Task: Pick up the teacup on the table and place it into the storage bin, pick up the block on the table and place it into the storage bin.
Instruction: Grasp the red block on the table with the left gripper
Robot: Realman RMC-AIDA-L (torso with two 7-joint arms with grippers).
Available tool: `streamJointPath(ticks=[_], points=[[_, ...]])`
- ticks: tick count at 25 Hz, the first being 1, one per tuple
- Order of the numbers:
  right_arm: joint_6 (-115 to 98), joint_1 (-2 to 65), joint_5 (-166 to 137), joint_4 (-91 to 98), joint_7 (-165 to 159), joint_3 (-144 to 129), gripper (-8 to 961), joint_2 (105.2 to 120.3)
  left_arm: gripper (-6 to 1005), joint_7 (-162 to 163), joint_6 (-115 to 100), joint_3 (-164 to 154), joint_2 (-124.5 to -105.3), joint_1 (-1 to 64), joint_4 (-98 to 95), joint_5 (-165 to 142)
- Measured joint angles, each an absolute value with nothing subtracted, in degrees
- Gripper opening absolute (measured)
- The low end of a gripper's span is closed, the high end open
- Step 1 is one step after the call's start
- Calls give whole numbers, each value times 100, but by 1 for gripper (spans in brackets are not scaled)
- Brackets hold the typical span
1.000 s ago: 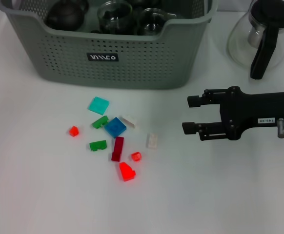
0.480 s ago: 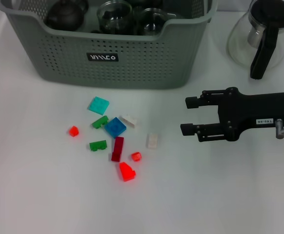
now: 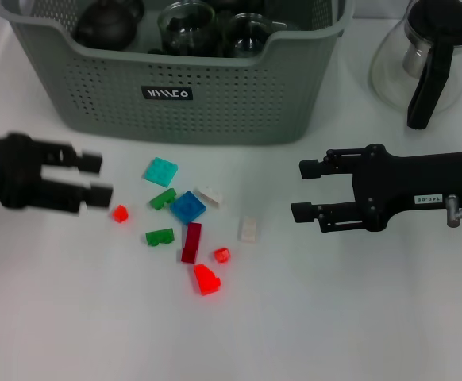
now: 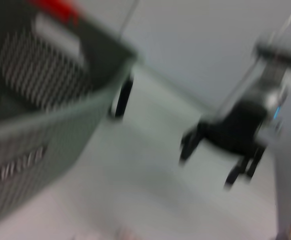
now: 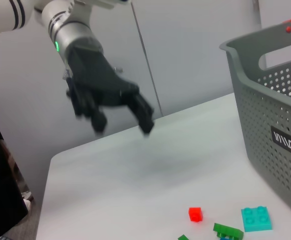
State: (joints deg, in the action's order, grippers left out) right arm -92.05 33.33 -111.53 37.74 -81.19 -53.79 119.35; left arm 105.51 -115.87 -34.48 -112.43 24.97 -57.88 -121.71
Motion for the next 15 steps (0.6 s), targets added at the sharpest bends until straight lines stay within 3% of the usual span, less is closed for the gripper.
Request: streamJointPath(ticks=[9, 12, 15], points=[[-9236, 3330, -11153, 3770, -8130, -5378, 760, 11944, 626, 10932, -11166, -3714, -12078, 2849, -7479, -14257], [-9237, 3333, -11153, 3770, -8130, -5379, 761, 11953, 537, 10948, -10927, -3945, -12346, 2857, -7850, -14728], [-9236, 3340, -11153, 3770, -8128, -5379, 761, 11955, 449, 11005, -10679, -4355, -12430, 2801, -7974, -14896]])
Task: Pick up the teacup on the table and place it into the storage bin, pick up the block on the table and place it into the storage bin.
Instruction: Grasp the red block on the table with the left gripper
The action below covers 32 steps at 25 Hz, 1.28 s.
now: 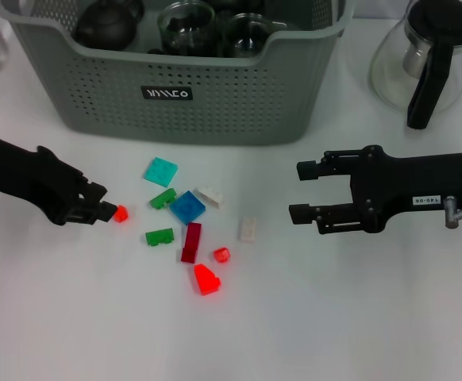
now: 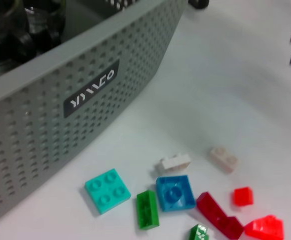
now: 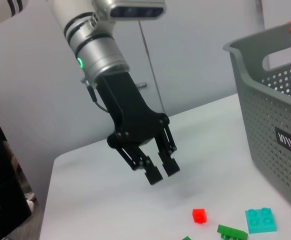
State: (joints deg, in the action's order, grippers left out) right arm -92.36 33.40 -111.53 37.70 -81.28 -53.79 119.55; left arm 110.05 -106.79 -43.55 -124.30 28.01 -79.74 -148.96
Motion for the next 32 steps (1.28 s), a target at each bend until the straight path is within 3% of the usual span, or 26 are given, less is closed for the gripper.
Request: streamJointPath(ticks=[7, 32], points=[[-9238, 3343, -11153, 3770, -8125, -5379, 761, 11953, 331, 11346, -10004, -5238, -12423, 2739, -7821, -15019], [-9233, 3328, -11153, 3770, -8105, -5379, 760, 11944, 325, 13202, -8974, -7503, -12432, 2794, -7741, -16058]])
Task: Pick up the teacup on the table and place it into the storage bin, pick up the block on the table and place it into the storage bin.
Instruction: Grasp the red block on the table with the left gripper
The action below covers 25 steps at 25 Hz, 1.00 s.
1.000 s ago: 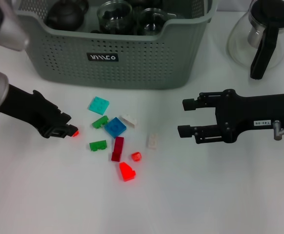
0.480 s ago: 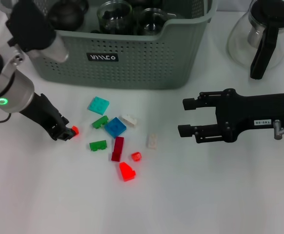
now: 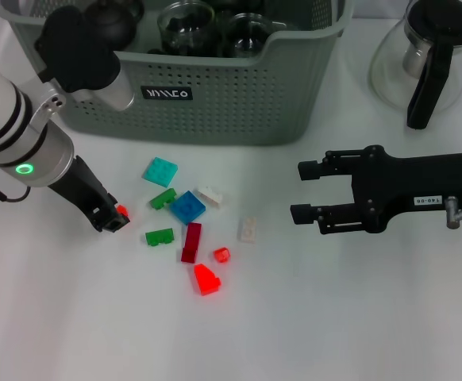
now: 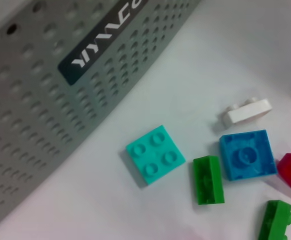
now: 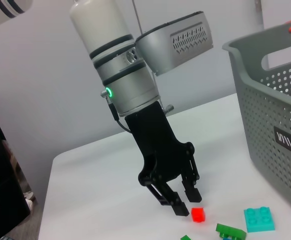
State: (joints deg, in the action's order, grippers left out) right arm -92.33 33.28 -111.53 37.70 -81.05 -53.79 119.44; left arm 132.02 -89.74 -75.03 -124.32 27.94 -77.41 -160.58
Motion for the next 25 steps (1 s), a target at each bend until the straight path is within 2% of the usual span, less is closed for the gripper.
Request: streamJointPath(ticks=[25], points=[[-9237, 3322, -11162, 3709, -8098, -5379, 760, 11927, 324, 13480, -8596, -7644, -12436, 2945, -7329, -16197]])
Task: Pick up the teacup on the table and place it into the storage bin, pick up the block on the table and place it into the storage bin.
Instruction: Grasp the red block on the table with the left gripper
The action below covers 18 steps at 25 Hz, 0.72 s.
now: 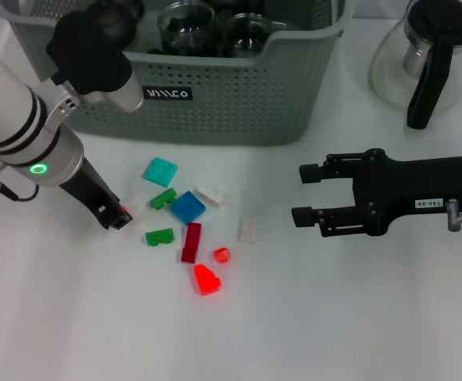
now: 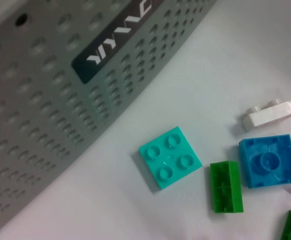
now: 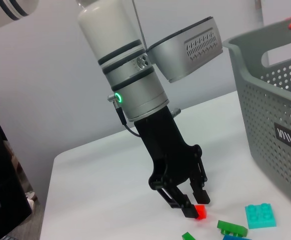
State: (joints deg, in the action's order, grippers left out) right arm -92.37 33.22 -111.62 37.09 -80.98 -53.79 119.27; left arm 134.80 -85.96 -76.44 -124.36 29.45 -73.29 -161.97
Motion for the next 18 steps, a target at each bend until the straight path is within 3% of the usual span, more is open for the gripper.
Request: streamJointPath(ticks=[15, 18], points=[[-9237, 3322, -11162, 3708, -8103, -5379, 761, 11918, 324, 13483, -8521, -7677, -12444, 3037, -7121, -16217], [-9237, 3322, -11162, 3709, -8100, -5379, 760, 11914, 253, 13489, -8514, -7710, -12440, 3041, -7109, -16216]])
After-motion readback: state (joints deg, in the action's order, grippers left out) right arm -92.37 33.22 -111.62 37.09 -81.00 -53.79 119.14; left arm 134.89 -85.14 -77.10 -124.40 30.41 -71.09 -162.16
